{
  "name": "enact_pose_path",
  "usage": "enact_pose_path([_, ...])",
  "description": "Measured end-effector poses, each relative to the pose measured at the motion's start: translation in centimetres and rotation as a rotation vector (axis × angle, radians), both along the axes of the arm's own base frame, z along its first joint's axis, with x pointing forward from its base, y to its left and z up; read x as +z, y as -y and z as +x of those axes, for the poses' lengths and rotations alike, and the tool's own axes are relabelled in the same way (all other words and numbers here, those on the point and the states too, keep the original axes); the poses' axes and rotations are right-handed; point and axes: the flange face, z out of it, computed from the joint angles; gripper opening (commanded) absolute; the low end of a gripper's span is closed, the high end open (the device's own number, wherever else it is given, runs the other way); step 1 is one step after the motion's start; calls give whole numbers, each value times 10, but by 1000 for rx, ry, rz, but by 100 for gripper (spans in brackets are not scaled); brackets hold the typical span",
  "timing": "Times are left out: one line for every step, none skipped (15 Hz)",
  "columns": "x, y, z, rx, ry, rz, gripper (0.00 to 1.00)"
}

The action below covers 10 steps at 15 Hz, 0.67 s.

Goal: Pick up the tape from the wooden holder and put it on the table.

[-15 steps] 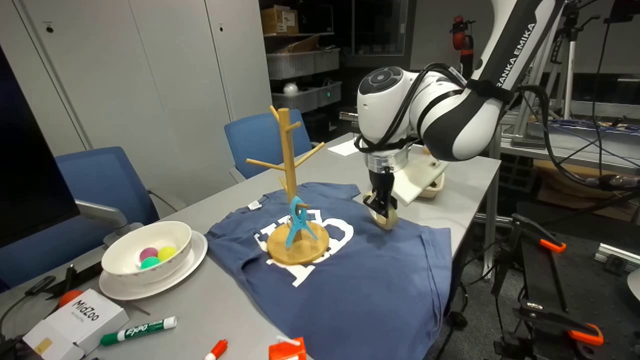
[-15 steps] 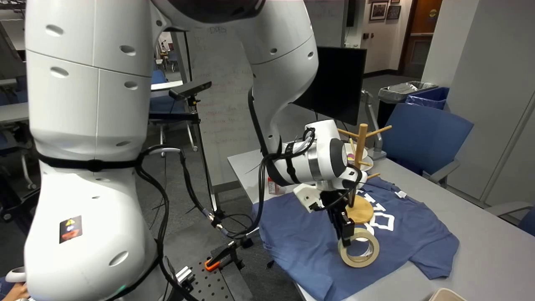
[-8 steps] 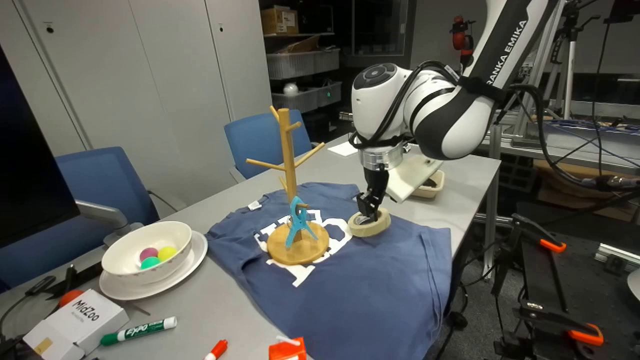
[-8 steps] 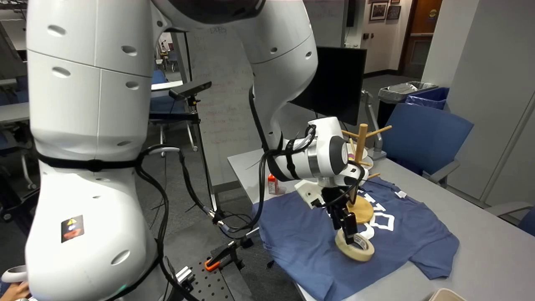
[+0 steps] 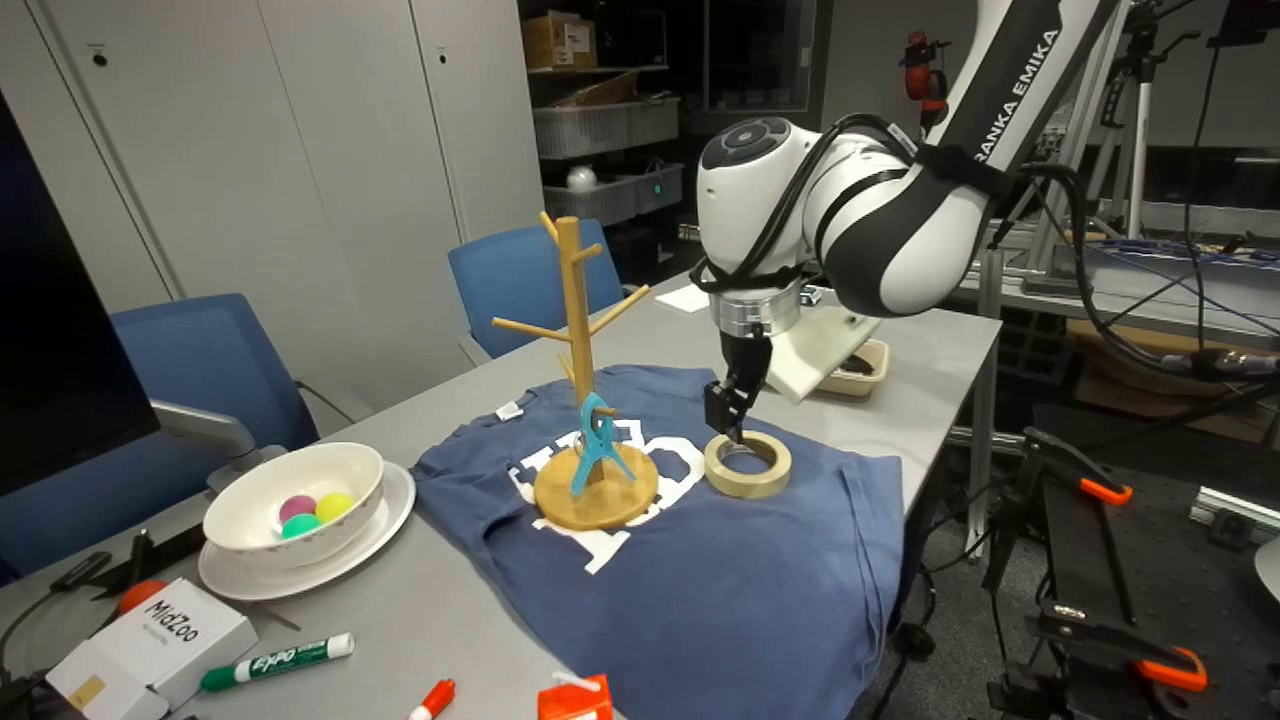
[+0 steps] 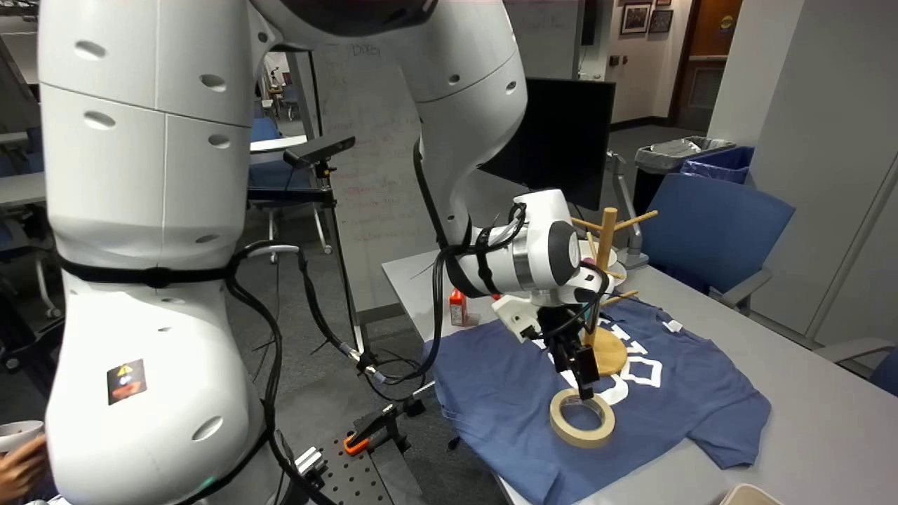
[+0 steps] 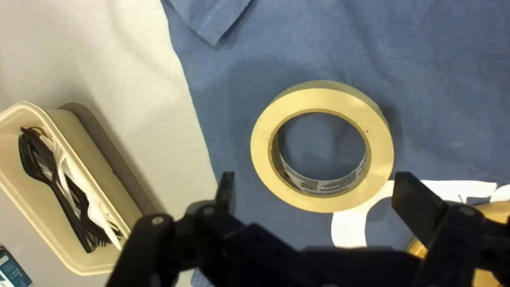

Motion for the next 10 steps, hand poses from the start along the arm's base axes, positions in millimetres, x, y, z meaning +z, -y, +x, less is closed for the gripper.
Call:
enact_pose_path([4, -4, 1, 8, 7, 1, 100])
enact_pose_path([8, -8, 2, 17, 16, 2, 100])
enact_pose_path([14, -13, 2, 26, 24, 7, 100])
enact_pose_path([20, -19, 3, 38, 33, 13, 100])
enact_pose_path([27, -25, 3, 51, 43, 18, 100])
enact_pose_path([34, -31, 3, 64, 55, 21, 100])
enact_pose_path([42, -38, 2, 76, 68, 24, 100])
enact_pose_path([50, -44, 1, 88, 81, 26, 100])
enact_pose_path([57, -50, -1, 101, 93, 30, 100])
enact_pose_path([64, -57, -3, 114, 103, 33, 100])
